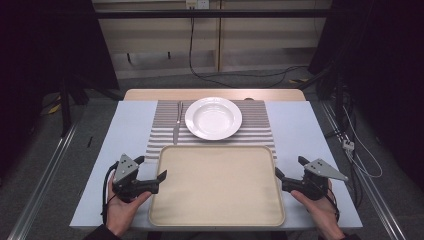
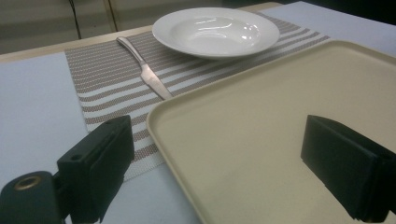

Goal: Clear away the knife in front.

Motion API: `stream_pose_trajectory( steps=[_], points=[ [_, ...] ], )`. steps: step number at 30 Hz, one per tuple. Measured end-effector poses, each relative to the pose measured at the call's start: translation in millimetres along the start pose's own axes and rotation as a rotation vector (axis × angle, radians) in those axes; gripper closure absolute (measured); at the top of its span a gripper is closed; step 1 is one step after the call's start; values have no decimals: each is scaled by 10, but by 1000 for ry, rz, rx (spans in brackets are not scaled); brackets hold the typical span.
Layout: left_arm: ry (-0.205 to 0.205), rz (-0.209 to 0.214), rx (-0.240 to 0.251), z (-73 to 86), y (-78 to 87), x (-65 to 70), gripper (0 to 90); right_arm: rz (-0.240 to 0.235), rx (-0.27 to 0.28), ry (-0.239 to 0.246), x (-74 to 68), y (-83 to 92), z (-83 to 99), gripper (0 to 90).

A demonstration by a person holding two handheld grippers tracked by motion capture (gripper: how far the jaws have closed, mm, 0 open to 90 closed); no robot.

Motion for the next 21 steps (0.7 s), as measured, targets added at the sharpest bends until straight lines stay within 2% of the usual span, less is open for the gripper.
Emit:
stream_pose_trajectory(
  steps=[11,13,15,16,17,21],
  points=[
    [26,18,-50,-27,-42,22,93,-7,-6,3,-2,-4,10,94],
    [26,36,-64,-54,-65,26,98,-9,-6,6,-8,-4,10,94],
    [26,37,-67,-68,-67,25,124,-14,-6,10,-17,-4,10,94],
    [0,11,-64,-98,-78,7,115,-17,-7,12,-21,-6,11,94],
    [-4,1,-62,-111,-90,5,104,-17,-8,12,-22,-10,11,94],
    [1,14,-84,-113,-123,1,97,-19,-9,12,-28,-17,8,94]
  ],
)
Point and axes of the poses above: each handheld gripper's, and its own axes: y roughly backward along the jaws, z roughly out of its underside, x roughly to its right, the point moved 10 cm from there along -y, roughly forward along the jaws, and after that the axes turned 9 degrees about -y, right-handed, at the moved point
